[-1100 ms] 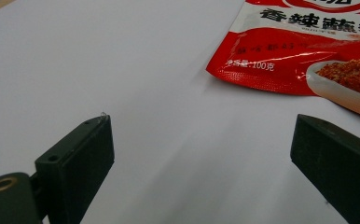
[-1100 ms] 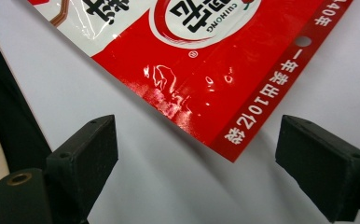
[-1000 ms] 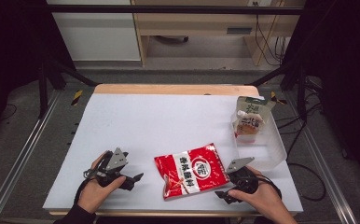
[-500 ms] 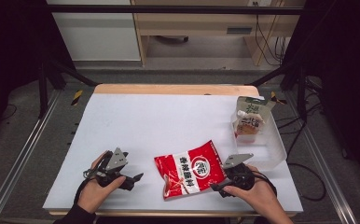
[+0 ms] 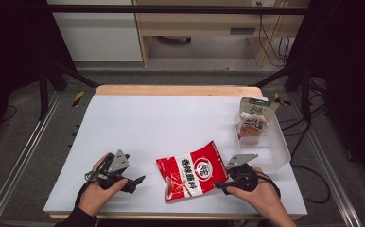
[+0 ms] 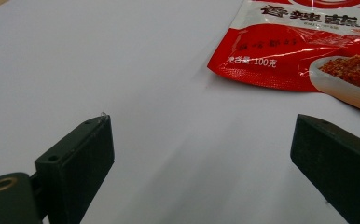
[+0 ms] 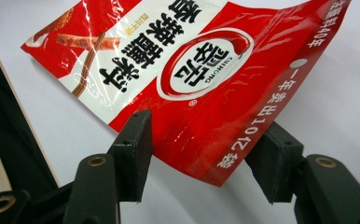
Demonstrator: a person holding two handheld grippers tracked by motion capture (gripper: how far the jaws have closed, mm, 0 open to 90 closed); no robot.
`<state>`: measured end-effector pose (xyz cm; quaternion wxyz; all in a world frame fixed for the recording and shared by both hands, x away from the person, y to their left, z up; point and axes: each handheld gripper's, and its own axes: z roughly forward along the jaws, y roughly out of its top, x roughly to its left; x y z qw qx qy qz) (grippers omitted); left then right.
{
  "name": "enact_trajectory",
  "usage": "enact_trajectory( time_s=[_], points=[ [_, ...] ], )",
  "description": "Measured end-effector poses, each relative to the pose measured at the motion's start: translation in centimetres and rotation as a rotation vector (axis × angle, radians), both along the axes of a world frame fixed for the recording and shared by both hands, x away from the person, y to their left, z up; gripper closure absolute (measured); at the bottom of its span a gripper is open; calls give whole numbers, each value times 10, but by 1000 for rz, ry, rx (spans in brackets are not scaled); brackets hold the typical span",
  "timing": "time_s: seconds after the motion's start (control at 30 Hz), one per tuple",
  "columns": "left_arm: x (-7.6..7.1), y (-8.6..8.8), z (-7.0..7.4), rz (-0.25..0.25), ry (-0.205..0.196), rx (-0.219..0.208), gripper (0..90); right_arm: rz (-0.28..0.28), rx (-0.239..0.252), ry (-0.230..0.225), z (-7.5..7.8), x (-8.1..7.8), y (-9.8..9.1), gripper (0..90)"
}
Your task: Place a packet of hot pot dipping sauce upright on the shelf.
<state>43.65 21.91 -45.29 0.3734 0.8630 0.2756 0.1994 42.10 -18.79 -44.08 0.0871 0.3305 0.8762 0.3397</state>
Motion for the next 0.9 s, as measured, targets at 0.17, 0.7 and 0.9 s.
enact_trajectory(
  time_s=[0.17, 0.7, 0.9],
  points=[
    [0, 0, 0, -2, 1, 6, 62, -3, 7, -15, 0, 1, 4, 512],
    [0, 0, -1, 5, -1, 23, 63, 17, -17, -144, 13, 6, 24, 895],
    [0, 1, -1, 13, -4, 27, 63, 18, -37, -216, 24, 17, 40, 900]
  ],
)
